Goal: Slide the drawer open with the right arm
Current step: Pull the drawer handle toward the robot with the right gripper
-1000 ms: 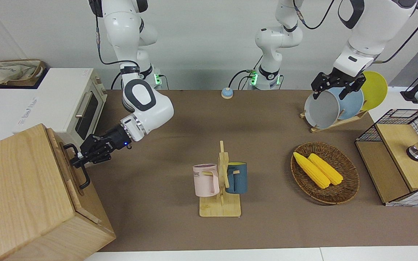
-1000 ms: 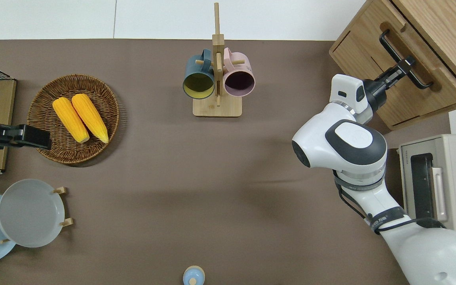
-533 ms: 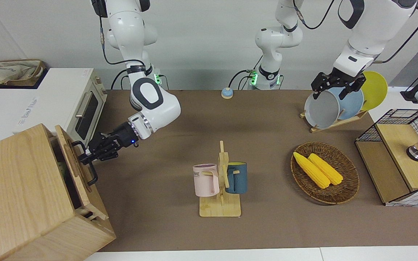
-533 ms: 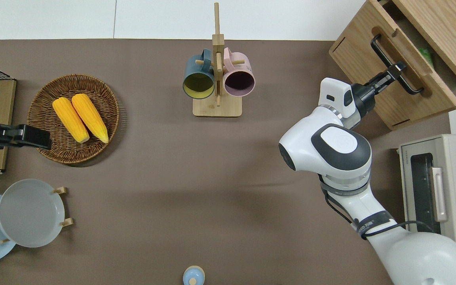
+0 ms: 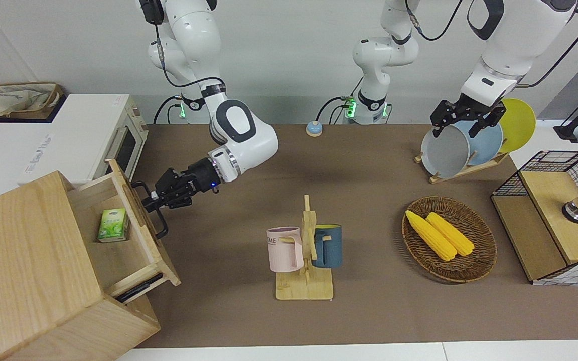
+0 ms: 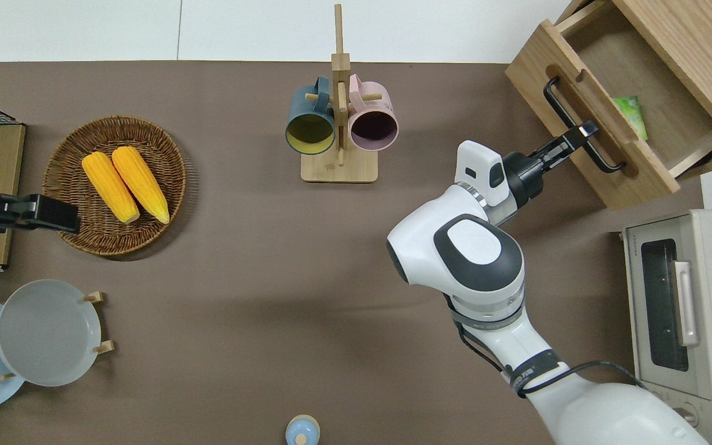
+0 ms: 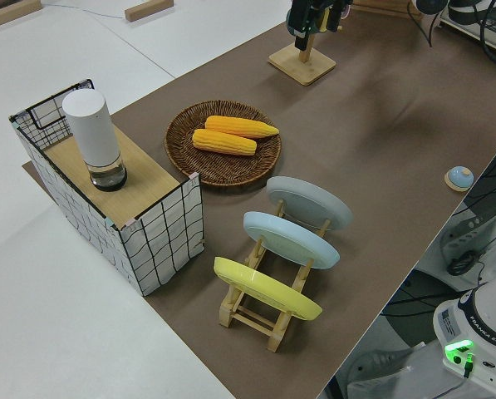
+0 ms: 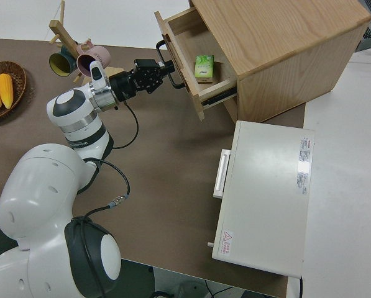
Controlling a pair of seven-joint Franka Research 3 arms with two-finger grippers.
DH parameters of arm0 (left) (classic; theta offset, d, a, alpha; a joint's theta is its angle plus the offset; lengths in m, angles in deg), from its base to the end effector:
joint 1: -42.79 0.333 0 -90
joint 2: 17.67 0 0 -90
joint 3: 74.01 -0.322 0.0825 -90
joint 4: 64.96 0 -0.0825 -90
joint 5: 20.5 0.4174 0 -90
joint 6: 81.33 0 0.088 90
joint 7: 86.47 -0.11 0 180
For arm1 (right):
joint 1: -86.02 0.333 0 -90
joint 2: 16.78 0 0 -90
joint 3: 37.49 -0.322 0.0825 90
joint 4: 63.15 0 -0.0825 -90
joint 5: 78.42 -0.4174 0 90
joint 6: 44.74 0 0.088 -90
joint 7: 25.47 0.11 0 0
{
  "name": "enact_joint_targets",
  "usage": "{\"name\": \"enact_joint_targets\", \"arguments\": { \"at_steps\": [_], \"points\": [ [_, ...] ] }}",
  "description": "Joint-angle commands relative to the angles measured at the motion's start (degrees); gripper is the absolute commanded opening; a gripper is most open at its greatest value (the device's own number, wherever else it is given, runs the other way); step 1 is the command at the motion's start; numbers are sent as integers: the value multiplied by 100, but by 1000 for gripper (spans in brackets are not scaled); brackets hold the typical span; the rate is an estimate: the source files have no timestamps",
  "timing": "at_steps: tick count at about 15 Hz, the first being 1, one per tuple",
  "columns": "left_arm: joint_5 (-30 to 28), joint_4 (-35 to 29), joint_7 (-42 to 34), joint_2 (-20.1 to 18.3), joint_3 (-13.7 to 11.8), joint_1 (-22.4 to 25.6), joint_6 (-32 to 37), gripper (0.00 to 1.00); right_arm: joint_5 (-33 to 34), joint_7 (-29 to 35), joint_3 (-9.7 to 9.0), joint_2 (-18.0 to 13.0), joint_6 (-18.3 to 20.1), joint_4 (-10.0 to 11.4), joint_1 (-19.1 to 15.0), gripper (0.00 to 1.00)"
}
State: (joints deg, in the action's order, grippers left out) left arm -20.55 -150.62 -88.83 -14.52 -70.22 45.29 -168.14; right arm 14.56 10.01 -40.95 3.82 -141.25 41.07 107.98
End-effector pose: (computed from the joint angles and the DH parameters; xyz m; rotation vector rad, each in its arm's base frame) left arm 0.5996 -0.0125 0.6282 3.1347 -0.0999 -0.0545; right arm 0.6446 0.1926 0.3803 1.5710 0.4430 0.4439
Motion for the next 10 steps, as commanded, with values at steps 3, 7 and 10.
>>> {"name": "enact_joint_targets", "arguments": {
  "at_steps": [3, 7, 10],
  "points": [
    [102, 58, 60, -25, -2, -39, 103, 993, -482, -77, -58, 15, 351, -42, 633, 0],
    [102, 58, 60, -25, -2, -39, 103, 993, -667, -77, -58, 23, 623, -42, 915, 0],
    [102, 49, 60, -25, -2, -39, 103, 993, -886, -68, -58, 23, 826, -42, 1135, 0]
  ]
}}
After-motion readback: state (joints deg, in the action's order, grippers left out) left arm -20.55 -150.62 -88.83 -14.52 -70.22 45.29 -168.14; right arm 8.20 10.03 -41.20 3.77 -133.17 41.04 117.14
